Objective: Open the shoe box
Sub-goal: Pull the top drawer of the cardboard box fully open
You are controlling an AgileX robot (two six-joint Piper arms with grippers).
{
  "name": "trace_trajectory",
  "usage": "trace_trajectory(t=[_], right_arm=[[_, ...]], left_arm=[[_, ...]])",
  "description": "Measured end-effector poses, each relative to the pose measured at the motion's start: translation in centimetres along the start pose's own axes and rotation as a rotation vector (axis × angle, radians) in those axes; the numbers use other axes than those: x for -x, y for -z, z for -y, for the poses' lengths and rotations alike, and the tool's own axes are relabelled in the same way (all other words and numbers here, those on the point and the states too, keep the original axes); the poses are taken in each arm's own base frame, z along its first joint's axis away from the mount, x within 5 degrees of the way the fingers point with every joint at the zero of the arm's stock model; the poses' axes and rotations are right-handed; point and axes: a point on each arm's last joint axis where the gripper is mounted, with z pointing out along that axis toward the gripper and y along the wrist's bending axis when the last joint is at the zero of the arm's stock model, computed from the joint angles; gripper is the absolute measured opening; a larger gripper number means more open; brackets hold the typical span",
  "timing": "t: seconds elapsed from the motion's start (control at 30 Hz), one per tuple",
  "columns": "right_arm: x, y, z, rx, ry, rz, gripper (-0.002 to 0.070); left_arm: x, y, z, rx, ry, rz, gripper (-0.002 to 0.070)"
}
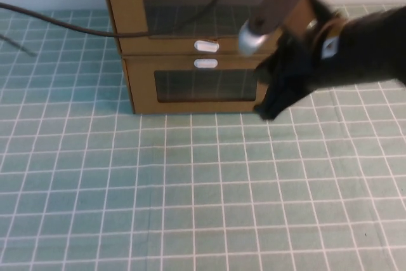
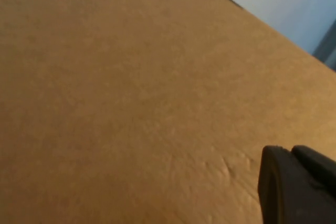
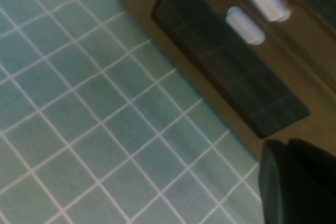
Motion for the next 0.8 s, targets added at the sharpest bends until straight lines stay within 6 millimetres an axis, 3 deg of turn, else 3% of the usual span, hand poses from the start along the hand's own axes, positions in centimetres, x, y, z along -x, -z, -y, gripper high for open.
trace_trajectory(t=[0.17,0.23,0.33,0.43,0.63,0.8], right_arm=[[-1.4,-4.2,-0.8,-0.04,0.294,-0.136,-0.0013],[-1.7,-5.3,-0.8,-0.124,0.392,-0.193,-0.0013],[-1.1,-6.1,-0.7,-0.321,0.448,-0.185,-0.0013],[0.4,-6.8,-1.1,-0.446,0.493,-0.058,-0.0013],[1.2,-9.8,-4.3,-0.429,0.644,0.074,-0.0013],[0.0,-12.0,-4.7,-0.44,0.662,0.019,-0.0012]], left_arm=[[-1.1,-4.4,-1.5,-0.077,0.029,-0.097,-0.0005],[-1.3,-5.2,-1.7,-0.098,0.075,-0.104,-0.0005],[-1.3,-5.5,-1.8,-0.106,0.113,-0.11,-0.0005],[-1.3,-5.6,-1.8,-0.113,0.126,-0.111,-0.0005],[-1.4,-5.6,-1.7,-0.12,0.141,-0.12,-0.0005],[-1.4,-5.6,-1.7,-0.122,0.15,-0.124,-0.0005]])
